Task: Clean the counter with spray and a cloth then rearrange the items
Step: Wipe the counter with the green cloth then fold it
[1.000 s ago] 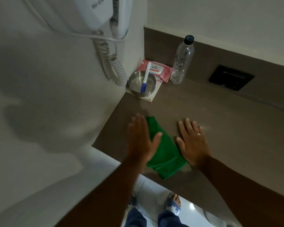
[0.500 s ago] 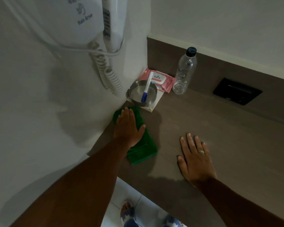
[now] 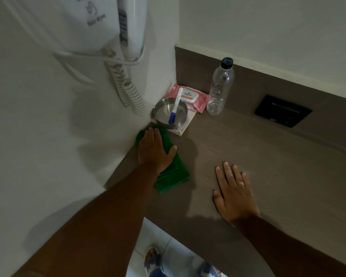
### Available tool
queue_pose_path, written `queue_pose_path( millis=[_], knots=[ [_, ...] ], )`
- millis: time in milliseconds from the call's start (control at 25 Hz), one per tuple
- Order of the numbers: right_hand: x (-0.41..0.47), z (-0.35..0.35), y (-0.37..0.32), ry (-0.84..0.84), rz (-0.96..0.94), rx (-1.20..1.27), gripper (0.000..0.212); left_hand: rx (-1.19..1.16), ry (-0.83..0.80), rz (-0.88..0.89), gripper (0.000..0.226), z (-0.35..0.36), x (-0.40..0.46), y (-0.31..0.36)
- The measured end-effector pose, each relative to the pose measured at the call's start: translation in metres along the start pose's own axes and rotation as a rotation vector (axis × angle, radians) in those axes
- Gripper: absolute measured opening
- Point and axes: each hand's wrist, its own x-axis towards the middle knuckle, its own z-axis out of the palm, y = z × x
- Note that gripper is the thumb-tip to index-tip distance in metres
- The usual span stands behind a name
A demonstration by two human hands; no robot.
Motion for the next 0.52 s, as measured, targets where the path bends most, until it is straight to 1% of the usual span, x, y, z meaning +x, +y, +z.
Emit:
queue_pose_path(
  millis=[80,160,240,280,440,520],
  knots=[
    [0.0,-0.002,-0.001,0.005,0.004,0.002,0.072,0.034,-0.02,0.066,0.096,0.008,-0.035,0.006],
    [-0.001,-0.002,0.0,-0.004,0.008,0.001,0.072,0.033,-0.098,0.209,0.095,0.012,-0.061,0.001],
    [0.001,-0.001,0.001,-0.001,0.003,-0.01,0.072,0.044,-0.137,0.311,0.097,0.008,-0.05,-0.014],
    [0.001,-0.001,0.002,0.0,0.004,-0.011,0.072,0.054,-0.126,0.302,0.099,0.006,-0.039,-0.019],
    [0.001,0.002,0.001,0.011,0.005,-0.009,0.072,0.08,-0.092,0.134,0.103,-0.001,0.011,-0.019],
    [0.0,0.002,0.002,0.017,0.003,-0.004,0.073,0.07,-0.083,0.115,0.101,-0.002,0.013,-0.013]
  ],
)
